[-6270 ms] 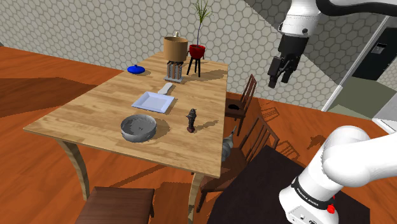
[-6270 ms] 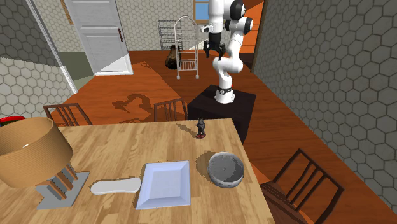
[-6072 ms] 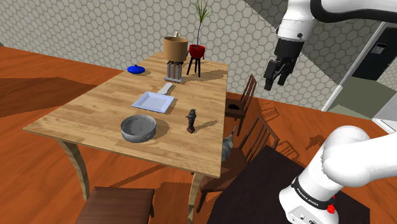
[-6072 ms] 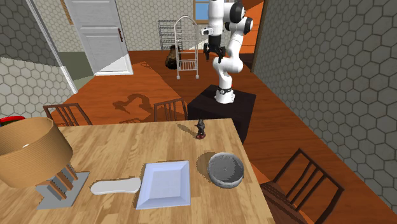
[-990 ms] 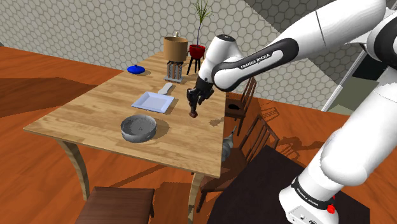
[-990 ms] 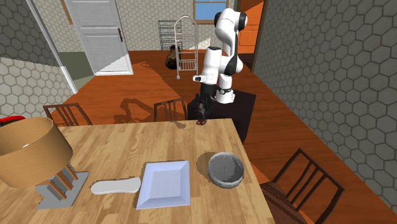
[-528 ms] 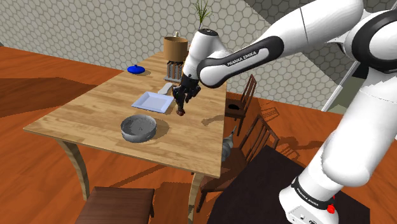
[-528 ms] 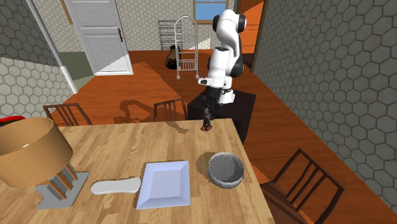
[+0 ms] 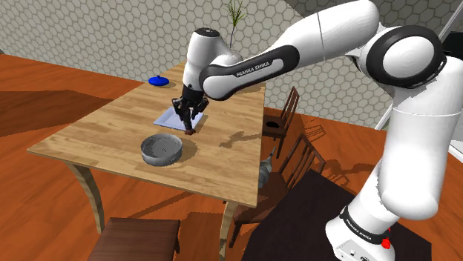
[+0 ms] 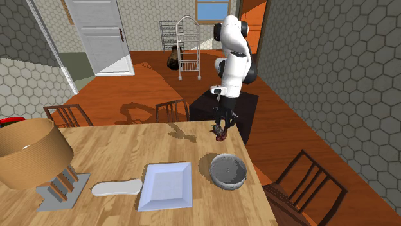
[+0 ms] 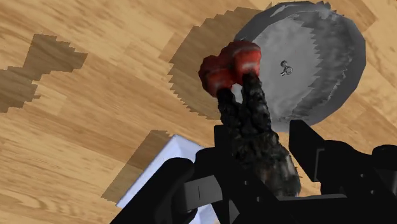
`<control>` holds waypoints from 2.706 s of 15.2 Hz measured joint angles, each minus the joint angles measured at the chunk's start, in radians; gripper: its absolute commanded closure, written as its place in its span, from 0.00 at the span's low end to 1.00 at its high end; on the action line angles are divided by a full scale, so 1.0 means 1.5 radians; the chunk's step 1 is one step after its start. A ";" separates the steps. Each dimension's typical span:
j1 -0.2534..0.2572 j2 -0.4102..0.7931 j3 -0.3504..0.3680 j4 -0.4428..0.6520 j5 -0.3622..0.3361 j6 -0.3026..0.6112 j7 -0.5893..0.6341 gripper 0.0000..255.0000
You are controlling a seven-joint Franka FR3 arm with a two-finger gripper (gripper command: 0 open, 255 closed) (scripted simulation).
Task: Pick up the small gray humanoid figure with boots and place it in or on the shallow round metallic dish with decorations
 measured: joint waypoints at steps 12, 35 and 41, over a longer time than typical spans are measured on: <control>0.101 0.227 -0.011 0.333 -0.048 -0.120 0.055 1.00; 0.104 0.263 -0.023 0.292 -0.066 -0.044 0.076 0.00; 0.100 0.208 -0.012 0.274 -0.054 -0.081 0.071 0.00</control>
